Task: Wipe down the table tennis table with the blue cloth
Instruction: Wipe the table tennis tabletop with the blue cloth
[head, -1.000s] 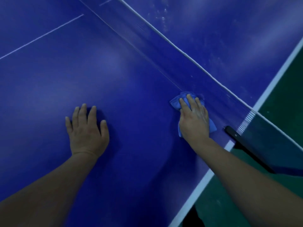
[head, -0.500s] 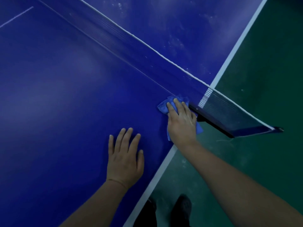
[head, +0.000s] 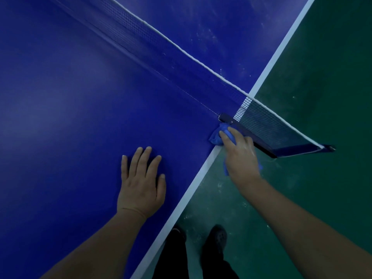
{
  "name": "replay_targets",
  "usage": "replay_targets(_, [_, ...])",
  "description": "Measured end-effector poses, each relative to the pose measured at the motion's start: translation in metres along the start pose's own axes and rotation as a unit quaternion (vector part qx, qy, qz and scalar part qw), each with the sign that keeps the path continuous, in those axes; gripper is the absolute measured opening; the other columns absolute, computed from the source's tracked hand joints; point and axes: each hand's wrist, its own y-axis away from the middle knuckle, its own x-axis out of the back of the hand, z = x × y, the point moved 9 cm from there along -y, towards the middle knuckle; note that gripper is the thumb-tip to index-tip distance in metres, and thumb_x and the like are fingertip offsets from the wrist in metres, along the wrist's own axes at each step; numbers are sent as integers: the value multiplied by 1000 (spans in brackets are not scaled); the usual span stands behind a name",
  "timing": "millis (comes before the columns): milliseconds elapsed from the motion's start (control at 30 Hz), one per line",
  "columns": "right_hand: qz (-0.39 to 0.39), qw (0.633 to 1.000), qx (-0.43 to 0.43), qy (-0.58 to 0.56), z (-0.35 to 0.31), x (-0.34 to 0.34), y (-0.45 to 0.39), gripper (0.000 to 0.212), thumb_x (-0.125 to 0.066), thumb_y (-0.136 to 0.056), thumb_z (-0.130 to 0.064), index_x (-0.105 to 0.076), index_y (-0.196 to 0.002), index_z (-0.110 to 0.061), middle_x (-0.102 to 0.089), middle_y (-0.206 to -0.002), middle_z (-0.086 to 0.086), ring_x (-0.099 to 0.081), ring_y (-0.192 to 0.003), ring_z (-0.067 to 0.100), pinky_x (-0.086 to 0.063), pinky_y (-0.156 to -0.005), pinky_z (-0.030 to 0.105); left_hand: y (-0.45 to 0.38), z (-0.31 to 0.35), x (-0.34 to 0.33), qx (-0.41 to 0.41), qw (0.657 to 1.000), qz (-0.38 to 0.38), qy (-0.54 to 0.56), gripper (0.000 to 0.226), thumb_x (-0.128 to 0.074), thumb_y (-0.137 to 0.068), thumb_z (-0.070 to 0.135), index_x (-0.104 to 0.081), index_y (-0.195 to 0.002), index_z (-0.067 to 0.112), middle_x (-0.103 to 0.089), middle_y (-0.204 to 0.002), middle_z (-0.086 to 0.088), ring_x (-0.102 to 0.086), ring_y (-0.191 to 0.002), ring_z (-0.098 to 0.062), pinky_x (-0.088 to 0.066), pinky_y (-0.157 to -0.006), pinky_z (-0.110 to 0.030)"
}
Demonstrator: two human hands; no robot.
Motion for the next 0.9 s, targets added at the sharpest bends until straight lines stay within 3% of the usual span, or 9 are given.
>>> replay_targets(100, [-88,986,-139,-34,62,-14,24,72,-60,-71,9,-54,-137,-19,-51,-134,15,-47,-111,36,-43,-82,36,0,0,0,0,1000,3,1,51,-36,-94,37,-52,-136,11,-36,-154,-13,-21,-149,-28,-5,-121,-57])
replay_targets(200, [23,975,-204,-87,77,8,38,39,-52,-96,-7,-62,-133,-18,-52,-129,19,-50,-110,40,-42,-87,44,-1,1,2,1,1000,4,3,52,-37,-93,37,-52,-136,11,-35,-155,-13,-19,-150,-28,-3,-121,-57])
replay_targets(300, [155,975,-122,-104,26,37,25,31,-59,-97,-17,-66,-128,-19,-55,-121,18,-57,-100,37,-48,-78,43,0,2,3,4,1000,-1,3,53,-36,-93,37,-52,-136,11,-35,-155,-13,-19,-150,-28,-3,-121,-57])
replay_targets(367, [183,976,-56,-101,-12,45,1,30,-60,-96,-17,-66,-126,-20,-56,-118,17,-59,-95,34,-50,-74,40,0,2,3,6,1000,-4,0,53,-35,-94,37,-52,-136,11,-34,-156,-13,-18,-150,-28,-3,-121,-57])
replay_targets(500, [73,997,-34,-12,-35,18,-34,42,-50,-101,-15,-53,-142,-24,-47,-126,14,-53,-103,30,-48,-78,42,0,3,2,11,1000,-12,-3,53,-34,-94,38,-52,-136,11,-32,-157,-12,-16,-151,-27,-2,-121,-57])
replay_targets(600, [31,993,-111,-26,4,4,-13,46,-49,-98,-13,-51,-142,-27,-44,-119,12,-53,-94,29,-39,-68,36,0,4,4,8,1000,-6,8,53,-34,-94,37,-51,-136,10,-31,-157,-13,-15,-151,-27,-1,-121,-57])
replay_targets(733, [-65,959,-261,-95,73,-20,36,34,-40,-97,-13,-61,-120,-26,-39,-106,3,-50,-80,31,-36,-72,36,2,4,4,0,1000,6,8,53,-36,-93,37,-51,-136,10,-31,-157,-14,-16,-151,-28,-1,-121,-58])
replay_targets(800, [15,954,-263,-144,79,-8,43,29,-42,-103,-23,-63,-123,-24,-44,-115,3,-54,-88,32,-34,-74,34,1,4,4,-2,1000,6,7,53,-37,-93,37,-51,-136,10,-31,-157,-13,-15,-151,-28,-1,-121,-58])
replay_targets(900, [145,973,-118,-134,31,24,30,32,-54,-101,-26,-62,-131,-26,-50,-125,12,-57,-99,31,-45,-77,38,2,4,3,-5,1000,5,5,53,-37,-94,38,-51,-137,10,-30,-158,-13,-15,-151,-27,-1,-121,-58])
